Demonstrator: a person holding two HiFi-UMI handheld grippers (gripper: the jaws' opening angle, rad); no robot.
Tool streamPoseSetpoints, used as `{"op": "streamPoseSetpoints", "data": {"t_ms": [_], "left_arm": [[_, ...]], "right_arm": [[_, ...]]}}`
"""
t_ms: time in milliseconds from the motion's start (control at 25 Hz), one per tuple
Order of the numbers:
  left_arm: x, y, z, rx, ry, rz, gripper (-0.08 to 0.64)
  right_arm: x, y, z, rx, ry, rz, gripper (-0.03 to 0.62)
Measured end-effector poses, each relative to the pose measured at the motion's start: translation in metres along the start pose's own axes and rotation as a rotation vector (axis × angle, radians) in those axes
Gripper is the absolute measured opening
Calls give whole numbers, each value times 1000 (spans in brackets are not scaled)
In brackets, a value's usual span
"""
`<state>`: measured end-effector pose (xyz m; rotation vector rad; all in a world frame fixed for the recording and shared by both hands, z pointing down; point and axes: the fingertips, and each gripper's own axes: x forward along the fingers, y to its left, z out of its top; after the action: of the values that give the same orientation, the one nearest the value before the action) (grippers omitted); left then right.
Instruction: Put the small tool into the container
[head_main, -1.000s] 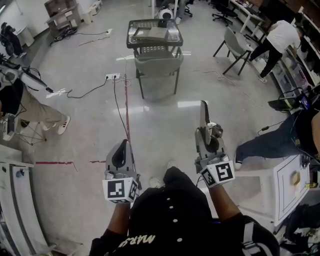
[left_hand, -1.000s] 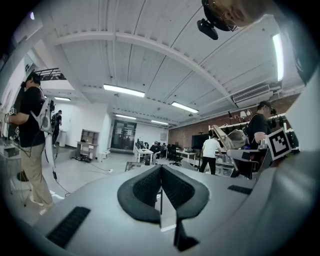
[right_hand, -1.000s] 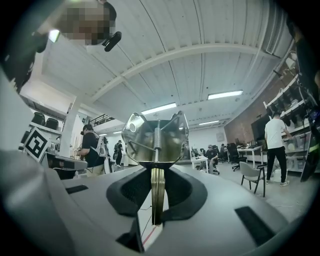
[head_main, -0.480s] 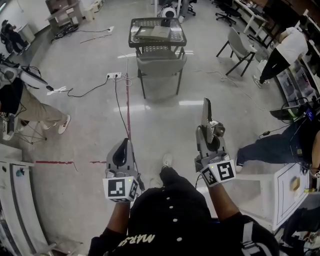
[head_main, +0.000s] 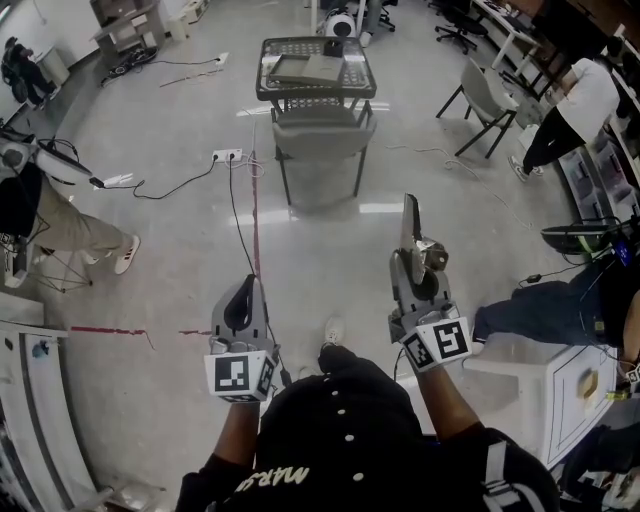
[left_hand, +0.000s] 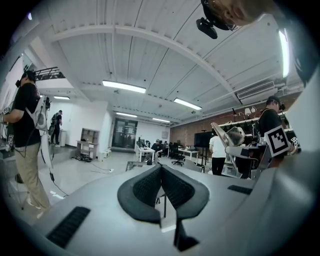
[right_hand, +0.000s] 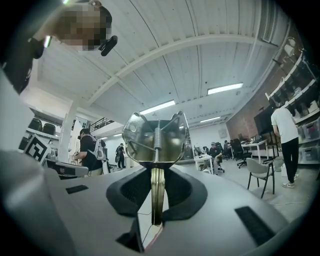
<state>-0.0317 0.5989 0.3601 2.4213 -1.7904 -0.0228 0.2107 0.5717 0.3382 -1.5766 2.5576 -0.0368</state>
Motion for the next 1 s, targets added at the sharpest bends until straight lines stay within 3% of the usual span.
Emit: {"op": "streamPoseSetpoints", "data": {"t_ms": [600, 1000], "left_arm": [[107, 15, 6, 28, -3, 34, 25], [144, 6, 12, 7, -11, 79, 25]], "right_arm": [[92, -70, 4, -19, -17, 31, 77], [122, -106, 1, -14, -9, 50, 77]]}}
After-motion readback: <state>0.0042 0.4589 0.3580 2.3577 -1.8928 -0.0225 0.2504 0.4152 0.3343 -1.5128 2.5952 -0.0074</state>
